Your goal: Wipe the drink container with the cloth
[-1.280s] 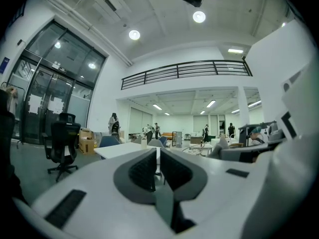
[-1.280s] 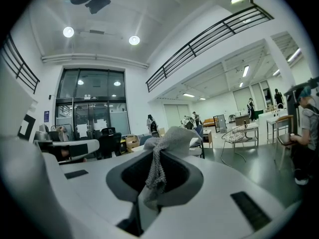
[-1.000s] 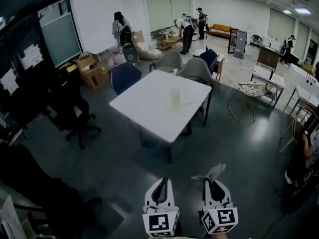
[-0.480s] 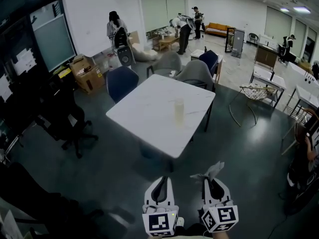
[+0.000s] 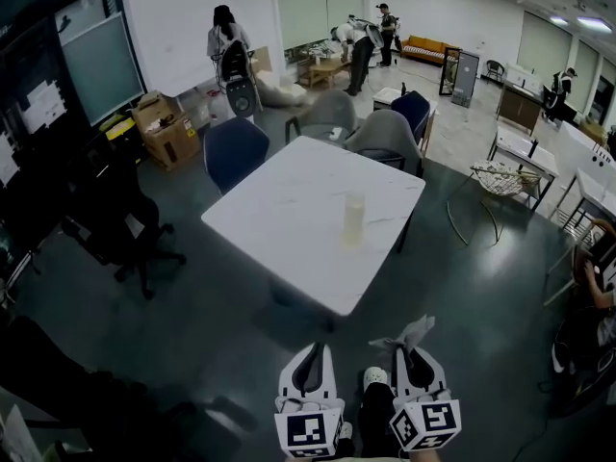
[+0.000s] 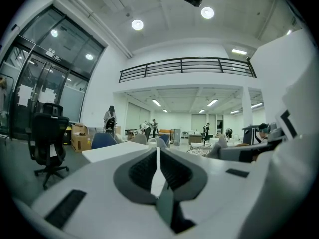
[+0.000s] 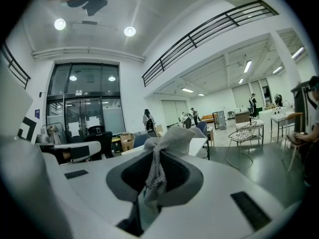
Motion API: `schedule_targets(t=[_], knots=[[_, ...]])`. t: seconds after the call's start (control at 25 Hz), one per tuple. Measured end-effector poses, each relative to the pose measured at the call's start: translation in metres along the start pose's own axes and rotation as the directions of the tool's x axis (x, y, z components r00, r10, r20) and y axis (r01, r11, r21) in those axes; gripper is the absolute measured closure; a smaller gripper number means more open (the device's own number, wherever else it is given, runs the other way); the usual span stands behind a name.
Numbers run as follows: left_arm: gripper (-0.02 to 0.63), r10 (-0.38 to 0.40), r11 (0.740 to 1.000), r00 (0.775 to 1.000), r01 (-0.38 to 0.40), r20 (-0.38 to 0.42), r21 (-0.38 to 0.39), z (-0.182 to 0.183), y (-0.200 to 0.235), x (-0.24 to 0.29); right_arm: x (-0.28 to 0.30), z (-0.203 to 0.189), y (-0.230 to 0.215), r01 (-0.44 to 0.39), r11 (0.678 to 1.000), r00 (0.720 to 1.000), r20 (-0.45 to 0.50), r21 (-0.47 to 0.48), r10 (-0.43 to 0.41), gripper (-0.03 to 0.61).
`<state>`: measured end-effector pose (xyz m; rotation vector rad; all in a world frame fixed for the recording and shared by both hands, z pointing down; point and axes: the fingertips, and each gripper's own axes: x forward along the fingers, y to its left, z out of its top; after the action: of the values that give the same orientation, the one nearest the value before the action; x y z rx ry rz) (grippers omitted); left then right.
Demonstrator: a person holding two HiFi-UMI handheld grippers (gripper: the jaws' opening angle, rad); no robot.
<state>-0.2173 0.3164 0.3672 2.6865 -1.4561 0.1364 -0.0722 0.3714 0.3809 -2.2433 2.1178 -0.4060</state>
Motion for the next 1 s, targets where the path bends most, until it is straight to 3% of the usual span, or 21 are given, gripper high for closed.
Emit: schedule_targets(t=[0.36,1.0], knots=[[0.584,0.058,0.998,0.998,-0.058,-0.003,0.003,0.003,0.007,0.061,0.069,0.011,-0.027,-0.071,0.997,0.997,-0.016,-0.003,0.071,0.532],[0.584,0.165,0.986,0.986,-0.165,0.017,0.006,0.035,-0.019,0.206,0.195,0.063,-0.112,-0.201,0.979,0.979,-0.034,-0.020,0.200,0.532]])
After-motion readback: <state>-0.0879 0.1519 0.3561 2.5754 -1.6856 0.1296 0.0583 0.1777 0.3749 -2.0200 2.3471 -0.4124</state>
